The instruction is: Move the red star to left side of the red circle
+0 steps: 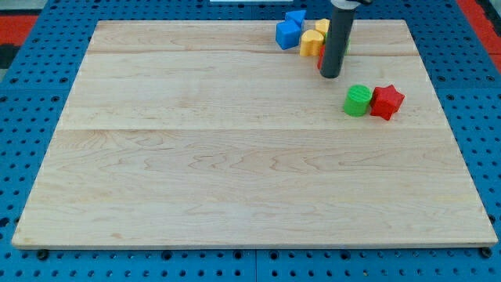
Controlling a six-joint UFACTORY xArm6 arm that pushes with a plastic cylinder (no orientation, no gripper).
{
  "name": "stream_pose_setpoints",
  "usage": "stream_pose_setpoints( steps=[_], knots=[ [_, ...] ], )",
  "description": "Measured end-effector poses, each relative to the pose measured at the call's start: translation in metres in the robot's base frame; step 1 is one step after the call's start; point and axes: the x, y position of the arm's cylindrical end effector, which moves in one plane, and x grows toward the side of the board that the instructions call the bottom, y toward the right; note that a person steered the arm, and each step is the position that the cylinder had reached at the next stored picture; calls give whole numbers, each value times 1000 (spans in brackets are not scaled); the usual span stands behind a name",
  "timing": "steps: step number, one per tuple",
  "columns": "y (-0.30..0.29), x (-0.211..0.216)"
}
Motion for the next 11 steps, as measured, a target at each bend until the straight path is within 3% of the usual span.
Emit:
stream_pose_setpoints(
  steps=[2,4,5,6,7,9,11],
  knots=[
    [-31,-7],
    [86,15],
    [141,48],
    [145,85],
    [96,83],
    [-48,33],
    [-61,55]
  ],
)
